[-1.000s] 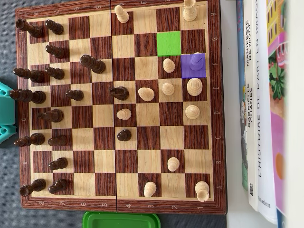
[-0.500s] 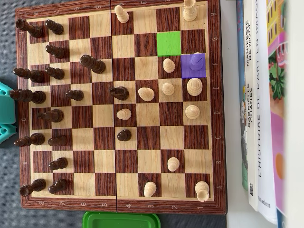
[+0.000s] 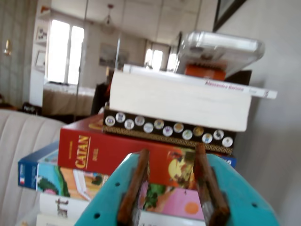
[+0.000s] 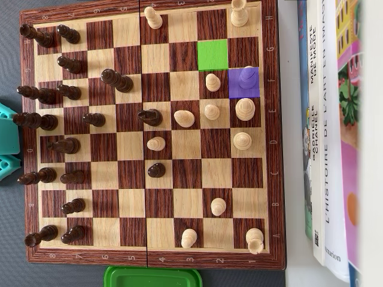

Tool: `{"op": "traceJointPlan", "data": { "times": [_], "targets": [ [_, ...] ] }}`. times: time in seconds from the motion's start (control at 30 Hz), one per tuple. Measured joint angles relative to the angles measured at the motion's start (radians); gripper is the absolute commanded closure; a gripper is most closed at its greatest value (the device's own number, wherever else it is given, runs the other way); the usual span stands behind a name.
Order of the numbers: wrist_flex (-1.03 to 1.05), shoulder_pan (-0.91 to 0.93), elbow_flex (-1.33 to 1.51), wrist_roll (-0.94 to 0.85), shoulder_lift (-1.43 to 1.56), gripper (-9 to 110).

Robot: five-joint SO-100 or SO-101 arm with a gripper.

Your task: Play chess

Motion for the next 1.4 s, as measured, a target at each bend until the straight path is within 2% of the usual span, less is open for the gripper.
{"op": "traceJointPlan", "data": {
  "times": [0.37, 0.57, 0.8, 1.03, 1.4],
  "targets": [
    [0.497, -0.006, -0.213, 0.0, -0.261, 87],
    [0.796, -0.006, -0.426, 0.0, -0.462, 87],
    [1.037, -0.006, -0.684, 0.057, -0.721, 87],
    [1.18, -0.021, -0.887, 0.153, -0.93, 87],
    [1.279, -0.092, -1.132, 0.284, -1.236, 86]
  ]
}}
